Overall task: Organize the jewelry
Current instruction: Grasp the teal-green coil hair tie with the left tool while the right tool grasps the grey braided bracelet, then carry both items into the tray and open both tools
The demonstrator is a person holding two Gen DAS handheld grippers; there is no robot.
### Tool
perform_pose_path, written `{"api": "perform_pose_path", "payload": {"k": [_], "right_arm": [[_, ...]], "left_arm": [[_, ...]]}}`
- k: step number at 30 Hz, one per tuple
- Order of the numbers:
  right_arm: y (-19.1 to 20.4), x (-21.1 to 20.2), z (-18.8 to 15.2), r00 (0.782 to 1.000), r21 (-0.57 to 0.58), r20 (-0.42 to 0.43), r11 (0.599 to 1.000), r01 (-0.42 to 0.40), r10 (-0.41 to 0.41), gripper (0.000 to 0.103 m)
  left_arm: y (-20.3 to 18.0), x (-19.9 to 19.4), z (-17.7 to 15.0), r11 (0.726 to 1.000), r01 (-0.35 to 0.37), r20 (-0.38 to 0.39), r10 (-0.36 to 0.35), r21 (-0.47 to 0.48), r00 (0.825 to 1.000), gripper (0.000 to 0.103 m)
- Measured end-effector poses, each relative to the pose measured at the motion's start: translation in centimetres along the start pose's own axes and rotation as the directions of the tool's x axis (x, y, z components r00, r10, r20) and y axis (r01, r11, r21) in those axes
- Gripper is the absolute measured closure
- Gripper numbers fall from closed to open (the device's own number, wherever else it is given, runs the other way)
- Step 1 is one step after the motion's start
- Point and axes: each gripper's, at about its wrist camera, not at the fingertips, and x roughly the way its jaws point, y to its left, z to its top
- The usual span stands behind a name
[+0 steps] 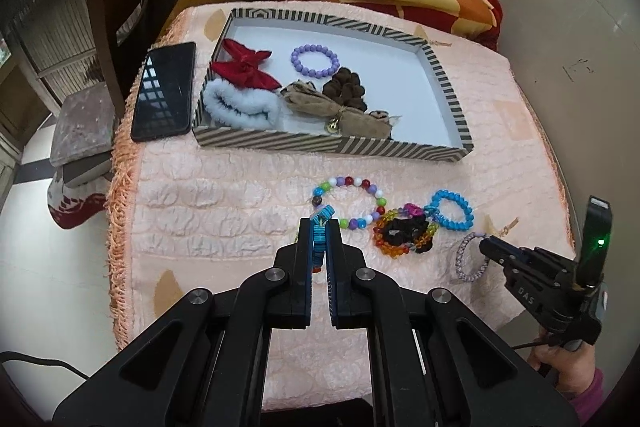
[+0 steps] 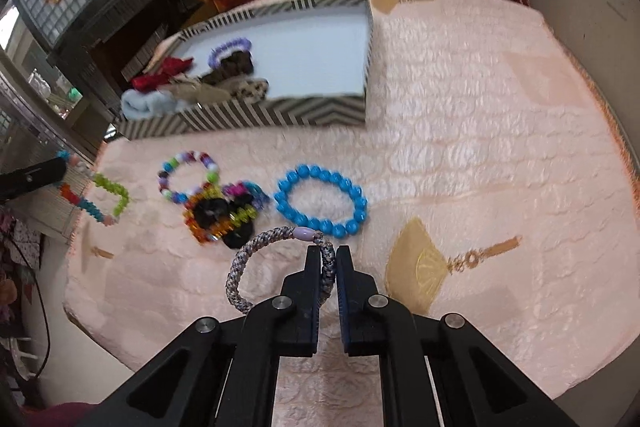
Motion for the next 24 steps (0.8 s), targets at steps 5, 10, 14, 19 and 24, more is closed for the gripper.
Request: {"api": "perform_pose_path", "payload": {"k": [5,10,14,19,24], "right_arm": [[0.6,-1.6,1.4,0.999,0.001,0.042,1.000,-0.008,0.008,0.096],[1.2,-1.8,3.0,0.998,0.001,0.065,1.000,-0.019,0.019,0.096],[1.8,-1.8,4.6,0.996,-0.013,0.082,1.000,-0.015,0.017,0.096],[2.4,-1.4,6.9,0.996,-0.031,0.094,1.000,-0.002,0.005,0.096],[2.5,-0.2,9.0,0.996,-0.031,0.084,1.000,0.007,-0.004,0.096]], "left_arm": [[-0.4,-0.8,0.8,1.000,0.004,0.012,-0.004,0.015,1.000,0.098],[-0.7,-1.7,1.8,0.999,0.006,0.035,-0.007,0.033,0.999,0.099],[-1.1,-2.2,2.9,0.999,-0.001,0.057,-0.002,0.055,0.998,0.099],[-1.5,-2.1,4.4,0.997,-0.007,0.069,0.002,0.077,0.998,0.098],[-1.8,-1.5,6.6,0.994,-0.024,0.081,0.016,0.103,0.997,0.098]]}}
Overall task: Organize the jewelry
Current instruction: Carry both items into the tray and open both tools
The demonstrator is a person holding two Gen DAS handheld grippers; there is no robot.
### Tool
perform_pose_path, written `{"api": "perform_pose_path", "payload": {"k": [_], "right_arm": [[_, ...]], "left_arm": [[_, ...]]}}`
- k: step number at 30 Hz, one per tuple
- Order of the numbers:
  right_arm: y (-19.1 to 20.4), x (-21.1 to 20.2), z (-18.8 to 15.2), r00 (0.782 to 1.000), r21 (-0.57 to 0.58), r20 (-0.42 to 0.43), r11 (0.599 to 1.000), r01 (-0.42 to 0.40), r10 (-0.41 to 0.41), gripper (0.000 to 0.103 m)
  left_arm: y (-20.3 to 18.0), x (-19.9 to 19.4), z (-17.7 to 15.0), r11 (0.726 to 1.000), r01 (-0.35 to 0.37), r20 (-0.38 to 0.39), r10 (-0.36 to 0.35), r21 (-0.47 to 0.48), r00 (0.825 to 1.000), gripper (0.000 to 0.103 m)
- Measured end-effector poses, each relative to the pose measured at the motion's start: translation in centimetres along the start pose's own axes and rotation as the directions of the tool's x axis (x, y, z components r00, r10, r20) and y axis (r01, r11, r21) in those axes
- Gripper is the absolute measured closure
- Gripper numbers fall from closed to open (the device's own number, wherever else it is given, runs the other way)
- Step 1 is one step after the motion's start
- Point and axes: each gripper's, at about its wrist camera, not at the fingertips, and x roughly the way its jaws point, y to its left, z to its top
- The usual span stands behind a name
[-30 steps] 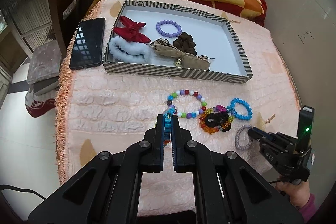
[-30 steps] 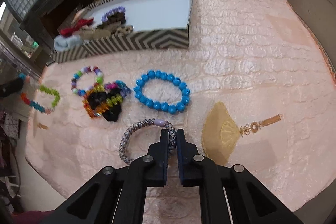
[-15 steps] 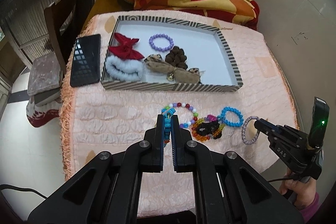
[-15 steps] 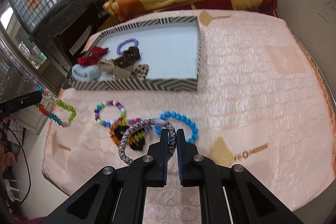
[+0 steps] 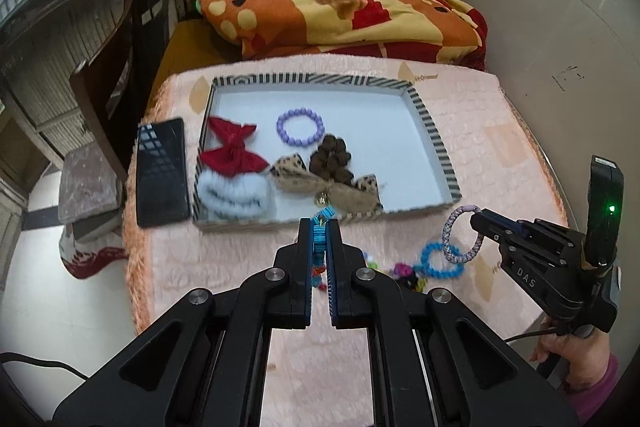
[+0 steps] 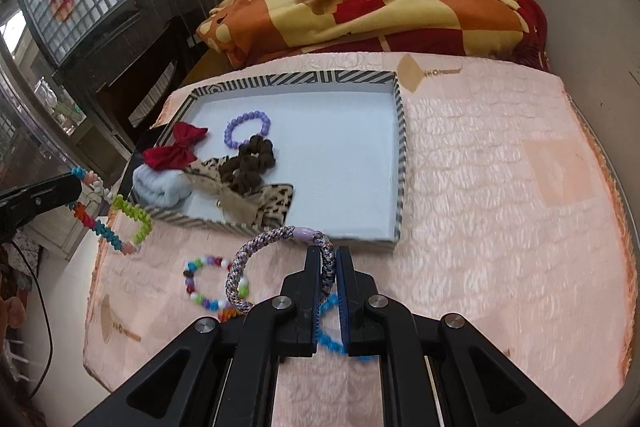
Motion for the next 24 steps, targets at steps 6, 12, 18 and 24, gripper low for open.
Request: {"api": "perform_pose_path", "payload": {"k": [6,12,18,24], "right_arm": [[0.0,1.8,1.8,1.000,0.010,-0.014,1.000,0.008,-0.008,0.096],[-0.1,3.8,3.6,0.999,0.015,-0.034,1.000,0.015,-0.015,0.096],[0.1,5.9,5.8,0.998,0.006,-0.055,1.000,0.026,-0.026,0.096],[-0.4,9.2,8.3,0.995,0.016,-0.094,0.999,0.034,-0.032,0.096]], "left_arm": [[0.7,1.6,2.2,1.000,-0.012,-0.005,0.012,0.010,1.000,0.098],[1.7,3.4,4.4,0.999,-0.028,-0.019,0.028,0.018,0.999,0.098],[2.7,5.3,7.0,0.999,-0.033,-0.036,0.033,0.020,0.999,0.098],[3.6,7.5,10.0,0.999,-0.038,-0.038,0.038,0.018,0.999,0.098]]}}
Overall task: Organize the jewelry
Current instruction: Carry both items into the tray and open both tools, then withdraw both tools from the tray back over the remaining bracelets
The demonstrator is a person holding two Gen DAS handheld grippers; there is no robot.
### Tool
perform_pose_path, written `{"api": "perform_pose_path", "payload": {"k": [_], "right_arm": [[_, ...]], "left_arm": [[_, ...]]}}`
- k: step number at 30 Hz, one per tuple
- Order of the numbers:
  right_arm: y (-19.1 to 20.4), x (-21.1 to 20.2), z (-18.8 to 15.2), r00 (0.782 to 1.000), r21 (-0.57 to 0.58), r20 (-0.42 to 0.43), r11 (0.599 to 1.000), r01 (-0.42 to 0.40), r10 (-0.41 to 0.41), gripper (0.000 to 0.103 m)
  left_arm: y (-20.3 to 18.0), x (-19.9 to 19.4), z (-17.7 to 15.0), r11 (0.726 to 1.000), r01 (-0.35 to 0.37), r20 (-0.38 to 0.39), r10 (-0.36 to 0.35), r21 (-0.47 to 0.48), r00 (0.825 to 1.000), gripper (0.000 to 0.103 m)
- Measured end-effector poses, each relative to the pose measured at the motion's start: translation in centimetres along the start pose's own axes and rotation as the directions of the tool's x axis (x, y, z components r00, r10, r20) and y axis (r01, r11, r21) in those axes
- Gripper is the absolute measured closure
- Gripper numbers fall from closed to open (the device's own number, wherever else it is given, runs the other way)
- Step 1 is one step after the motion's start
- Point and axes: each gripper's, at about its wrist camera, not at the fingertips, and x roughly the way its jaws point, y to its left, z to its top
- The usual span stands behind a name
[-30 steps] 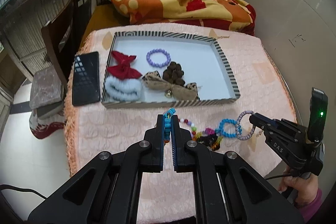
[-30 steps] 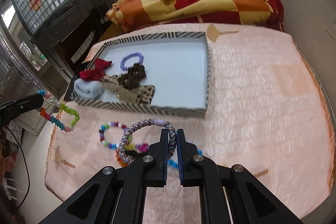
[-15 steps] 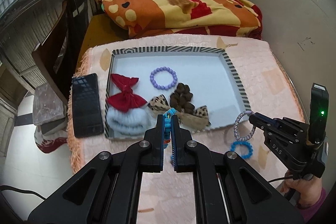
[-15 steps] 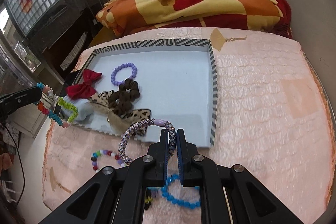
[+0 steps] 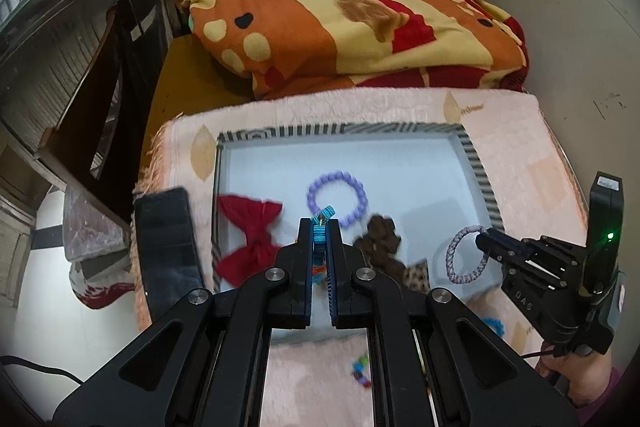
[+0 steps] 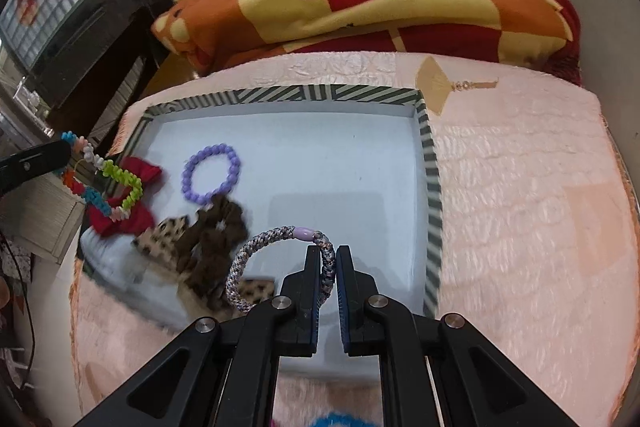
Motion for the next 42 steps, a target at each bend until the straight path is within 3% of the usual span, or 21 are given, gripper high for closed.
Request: {"api": "perform_pose_path", "payload": {"k": [10,25,27,28,29,30,33,35,42], "right_arm": [[-0.1,4.5,4.2,0.999,0.016,-0.043,1.000,0.025,-0.024,0.096],[1.4,9.2,9.0,0.998,0.007,-0.035,0.998,0.056,-0.056,0.096],[1.5,9.3,9.3,0.998,0.004,-0.039,0.999,0.053,-0.053,0.092],[1.5,9.3,9.4,0.998,0.005,-0.040,0.999,0.045,-0.045,0.083],[1.4,9.2,9.4,0.998,0.009,-0.040,0.999,0.040,-0.039,0.068],[1.2,9.2,9.5,0.998,0.013,-0.040,0.999,0.041,-0.041,0.063],[0.8,8.7,9.3,0.999,0.026,-0.035,0.999,0.028,-0.027,0.062],[0.6,8.1,8.9,0.999,0.024,-0.031,0.999,0.023,-0.022,0.062],[0.5,5.2,8.4,1.000,0.034,-0.004,0.999,0.005,-0.005,0.062]], "left_arm": [[1.1,5.6,4.5,1.000,0.028,-0.050,-0.029,-0.010,0.998,0.098],[6.3,12.1,4.4,0.991,-0.090,-0.144,0.075,-0.097,0.987,0.099],[6.4,12.3,4.3,0.990,-0.107,-0.143,0.093,-0.097,0.985,0.099],[6.4,12.3,4.3,0.989,-0.113,-0.143,0.099,-0.097,0.985,0.099],[6.4,12.4,4.3,0.988,-0.117,-0.145,0.103,-0.097,0.984,0.097],[6.4,12.5,4.2,0.988,-0.118,-0.150,0.103,-0.098,0.983,0.096],[6.4,12.7,4.2,0.988,-0.120,-0.159,0.104,-0.096,0.982,0.077],[6.4,12.5,4.1,0.988,-0.116,-0.155,0.100,-0.101,0.983,0.056],[6.0,11.9,3.9,0.988,-0.115,-0.150,0.099,-0.104,0.984,0.054]]}}
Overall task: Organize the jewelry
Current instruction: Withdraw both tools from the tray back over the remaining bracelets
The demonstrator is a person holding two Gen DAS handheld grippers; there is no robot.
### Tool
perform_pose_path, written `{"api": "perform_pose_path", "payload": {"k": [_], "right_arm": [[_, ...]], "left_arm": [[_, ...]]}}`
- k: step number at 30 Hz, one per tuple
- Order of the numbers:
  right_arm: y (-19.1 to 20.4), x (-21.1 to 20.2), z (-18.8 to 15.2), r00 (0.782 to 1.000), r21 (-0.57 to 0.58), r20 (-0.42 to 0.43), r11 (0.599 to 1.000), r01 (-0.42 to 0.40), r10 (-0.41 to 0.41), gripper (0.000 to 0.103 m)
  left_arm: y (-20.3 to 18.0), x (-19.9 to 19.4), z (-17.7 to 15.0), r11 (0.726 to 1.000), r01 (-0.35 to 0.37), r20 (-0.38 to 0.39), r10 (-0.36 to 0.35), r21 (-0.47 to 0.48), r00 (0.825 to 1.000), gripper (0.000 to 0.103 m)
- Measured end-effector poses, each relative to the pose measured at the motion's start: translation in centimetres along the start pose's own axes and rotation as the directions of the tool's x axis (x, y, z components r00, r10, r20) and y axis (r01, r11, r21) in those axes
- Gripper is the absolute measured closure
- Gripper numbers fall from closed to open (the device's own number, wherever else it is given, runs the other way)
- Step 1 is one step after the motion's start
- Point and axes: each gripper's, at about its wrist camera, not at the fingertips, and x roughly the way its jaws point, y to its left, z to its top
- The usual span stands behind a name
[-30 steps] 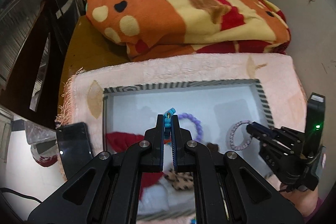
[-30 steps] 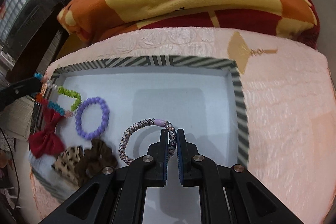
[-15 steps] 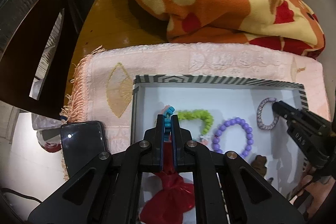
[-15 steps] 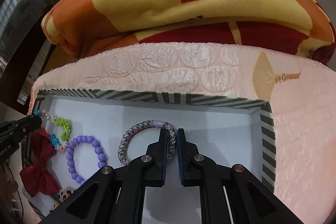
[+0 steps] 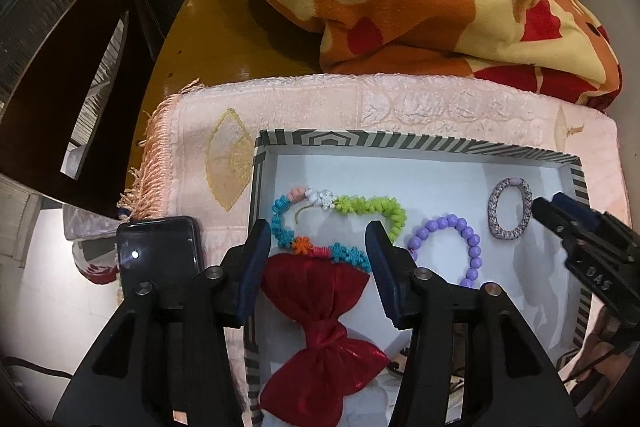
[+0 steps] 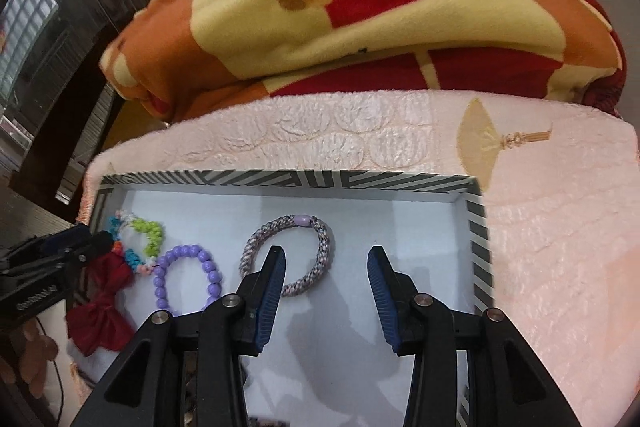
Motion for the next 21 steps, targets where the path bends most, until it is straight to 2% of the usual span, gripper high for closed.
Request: {"api": "perform_pose_path", "payload": {"k": [9,21], "right_arm": [[-1.3,-5.9,-1.9,0.995,0.053,0.086,0.997,-0.049,0.045,0.061],[-1.3,-10.3,-8.5,0.994,0.044,0.090,0.997,-0.059,0.055,0.061]], "left_arm": [[-0.9,-2.9,-2.0,0.999,-0.036,0.048,0.036,0.013,0.998,0.054],[-3.5,-7.3,-8.0,0.999,-0.031,0.083,0.027,0.040,0.996,0.054]]}}
